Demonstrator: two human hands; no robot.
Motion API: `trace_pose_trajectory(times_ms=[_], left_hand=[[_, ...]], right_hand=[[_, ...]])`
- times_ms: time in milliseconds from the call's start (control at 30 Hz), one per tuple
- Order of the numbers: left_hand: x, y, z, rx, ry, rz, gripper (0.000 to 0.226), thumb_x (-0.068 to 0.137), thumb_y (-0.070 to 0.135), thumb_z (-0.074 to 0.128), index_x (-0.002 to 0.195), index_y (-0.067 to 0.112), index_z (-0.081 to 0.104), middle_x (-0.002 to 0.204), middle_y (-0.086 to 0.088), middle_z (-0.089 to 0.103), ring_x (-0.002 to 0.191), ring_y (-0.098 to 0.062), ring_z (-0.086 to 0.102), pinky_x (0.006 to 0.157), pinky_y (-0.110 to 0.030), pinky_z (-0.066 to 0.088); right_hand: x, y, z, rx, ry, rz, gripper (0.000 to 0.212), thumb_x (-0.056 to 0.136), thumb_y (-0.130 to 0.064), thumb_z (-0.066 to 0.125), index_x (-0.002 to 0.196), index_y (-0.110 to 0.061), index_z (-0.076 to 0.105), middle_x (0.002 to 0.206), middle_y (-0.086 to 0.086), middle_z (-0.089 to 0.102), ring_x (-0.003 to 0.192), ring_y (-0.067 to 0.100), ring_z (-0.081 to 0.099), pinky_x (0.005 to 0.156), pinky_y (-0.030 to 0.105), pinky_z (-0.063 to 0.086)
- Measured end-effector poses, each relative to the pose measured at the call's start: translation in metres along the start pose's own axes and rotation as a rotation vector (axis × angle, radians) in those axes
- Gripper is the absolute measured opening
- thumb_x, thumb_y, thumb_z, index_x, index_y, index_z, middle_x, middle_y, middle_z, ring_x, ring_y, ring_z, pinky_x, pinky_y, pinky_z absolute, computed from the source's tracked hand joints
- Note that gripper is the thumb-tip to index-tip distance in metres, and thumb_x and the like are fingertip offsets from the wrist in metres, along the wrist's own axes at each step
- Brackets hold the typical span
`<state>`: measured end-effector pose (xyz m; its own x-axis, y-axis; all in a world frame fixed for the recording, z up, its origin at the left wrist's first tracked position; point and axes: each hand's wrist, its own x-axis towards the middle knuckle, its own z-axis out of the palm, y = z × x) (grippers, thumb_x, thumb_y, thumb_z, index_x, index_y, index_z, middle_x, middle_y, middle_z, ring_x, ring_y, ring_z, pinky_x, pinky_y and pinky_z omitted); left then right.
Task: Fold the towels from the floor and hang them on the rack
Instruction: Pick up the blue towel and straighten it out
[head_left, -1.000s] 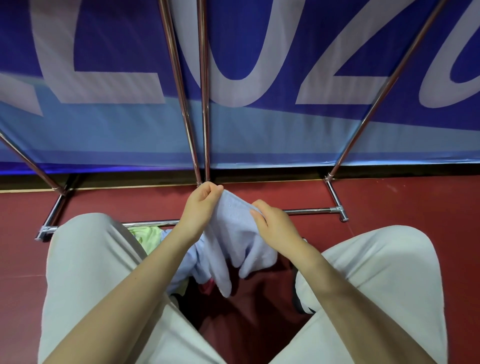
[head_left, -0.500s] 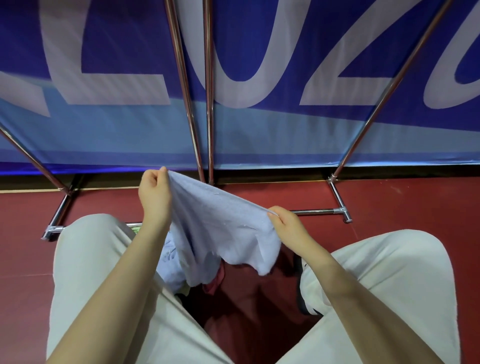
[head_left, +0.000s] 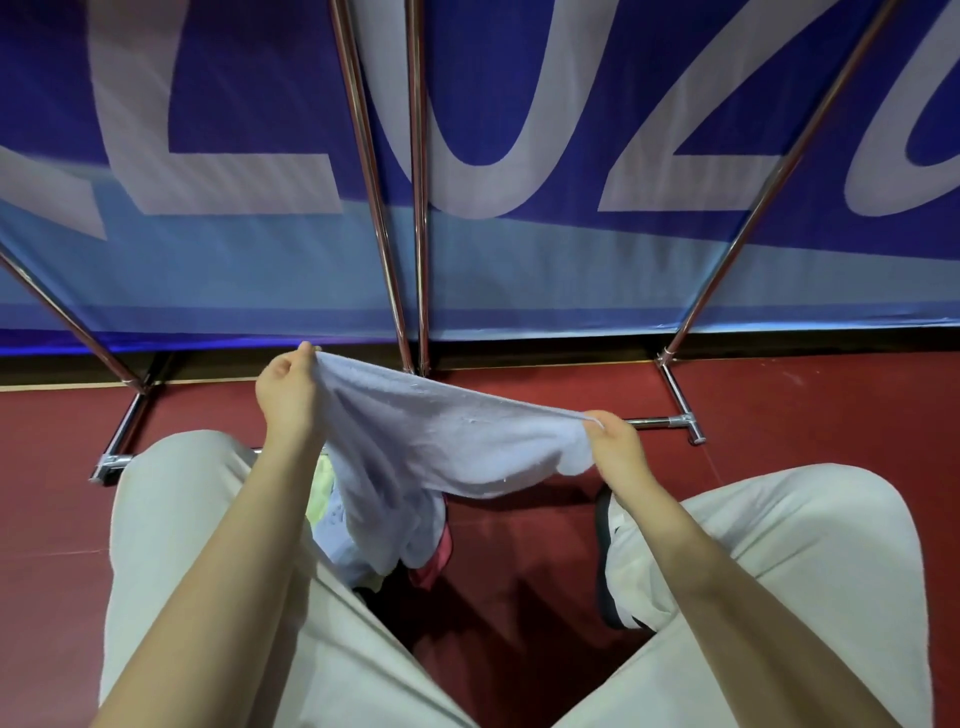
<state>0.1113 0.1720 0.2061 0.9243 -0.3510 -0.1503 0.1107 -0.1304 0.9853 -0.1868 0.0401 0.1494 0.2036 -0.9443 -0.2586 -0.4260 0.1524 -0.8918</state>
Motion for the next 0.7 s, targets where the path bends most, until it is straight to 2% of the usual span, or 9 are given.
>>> trace_pose_trajectory(times_ms=[133,200,267,300,367,433,500,600,700], left_hand=[[-0.013,-0.002,0.014,0.041,-0.159,0.018,0.037,0.097,0.026,0.053,0.062,0.021,0.043,0.061,0.003,0.035,0.056,-0.01,0.029,0.054,-0.027,0.027],[-0.024,-0.004,0.026,0.079,-0.257,0.024,0.037,0.097,0.026,0.053,0.062,0.021,0.041,0.059,0.004,0.033,0.054,-0.009,0.028,0.05,-0.026,0.025],[-0.039,-0.007,0.038,0.107,-0.343,0.035,0.039,0.098,0.024,0.053,0.062,0.021,0.039,0.058,0.005,0.031,0.051,-0.007,0.026,0.047,-0.023,0.024],[-0.046,-0.009,0.043,0.112,-0.391,0.05,0.039,0.098,0.023,0.053,0.062,0.021,0.039,0.058,0.006,0.032,0.051,-0.006,0.026,0.047,-0.022,0.024],[-0.058,-0.012,0.052,0.11,-0.502,0.089,0.038,0.097,0.021,0.054,0.063,0.021,0.04,0.058,0.007,0.034,0.052,-0.004,0.028,0.05,-0.022,0.025],[-0.066,-0.014,0.059,0.119,-0.607,0.124,0.037,0.098,0.02,0.054,0.063,0.021,0.042,0.057,0.011,0.037,0.052,-0.003,0.031,0.052,-0.021,0.028],[-0.073,-0.014,0.064,0.125,-0.698,0.155,0.035,0.098,0.019,0.053,0.064,0.02,0.043,0.055,0.016,0.039,0.052,-0.001,0.033,0.052,-0.018,0.03],[-0.078,-0.015,0.068,0.128,-0.76,0.181,0.033,0.099,0.017,0.052,0.067,0.018,0.044,0.052,0.018,0.043,0.05,0.002,0.036,0.051,-0.012,0.032],[-0.078,-0.019,0.071,0.117,-0.765,0.174,0.031,0.099,0.016,0.051,0.069,0.017,0.045,0.053,0.019,0.045,0.051,0.003,0.037,0.053,-0.011,0.033]], right_hand=[[-0.004,-0.018,-0.002,0.349,0.088,0.104,0.025,0.098,-0.007,0.039,0.109,-0.003,0.062,0.082,0.001,0.059,0.075,0.016,0.054,0.06,0.023,0.042],[-0.011,-0.029,0.004,0.407,0.066,0.12,0.024,0.095,-0.006,0.042,0.091,-0.011,0.065,0.073,-0.001,0.06,0.068,0.015,0.054,0.053,0.019,0.042],[-0.019,-0.037,0.015,0.391,0.011,0.096,0.026,0.092,-0.005,0.046,0.079,-0.018,0.064,0.07,-0.005,0.062,0.072,0.018,0.056,0.059,0.021,0.044],[-0.023,-0.039,0.02,0.336,-0.037,0.041,0.023,0.093,-0.007,0.048,0.083,-0.018,0.065,0.076,-0.006,0.063,0.079,0.017,0.057,0.067,0.022,0.045],[-0.033,-0.04,0.029,0.207,-0.192,-0.105,0.014,0.094,-0.017,0.054,0.104,-0.018,0.065,0.093,-0.005,0.064,0.089,0.005,0.059,0.075,0.009,0.043],[-0.039,-0.041,0.036,0.113,-0.328,-0.19,0.029,0.093,-0.026,0.059,0.122,-0.024,0.058,0.102,-0.008,0.062,0.091,-0.009,0.057,0.074,0.0,0.039],[-0.037,-0.041,0.041,0.039,-0.393,-0.225,0.032,0.093,-0.026,0.06,0.125,-0.024,0.056,0.108,-0.012,0.059,0.096,-0.007,0.055,0.081,0.002,0.038],[-0.031,-0.042,0.043,-0.027,-0.403,-0.26,0.008,0.093,-0.021,0.06,0.096,-0.017,0.064,0.091,-0.013,0.061,0.087,-0.001,0.054,0.081,0.013,0.039],[-0.029,-0.041,0.042,-0.008,-0.392,-0.257,0.01,0.09,-0.018,0.061,0.081,-0.016,0.063,0.08,-0.01,0.06,0.079,0.003,0.054,0.076,0.016,0.041]])
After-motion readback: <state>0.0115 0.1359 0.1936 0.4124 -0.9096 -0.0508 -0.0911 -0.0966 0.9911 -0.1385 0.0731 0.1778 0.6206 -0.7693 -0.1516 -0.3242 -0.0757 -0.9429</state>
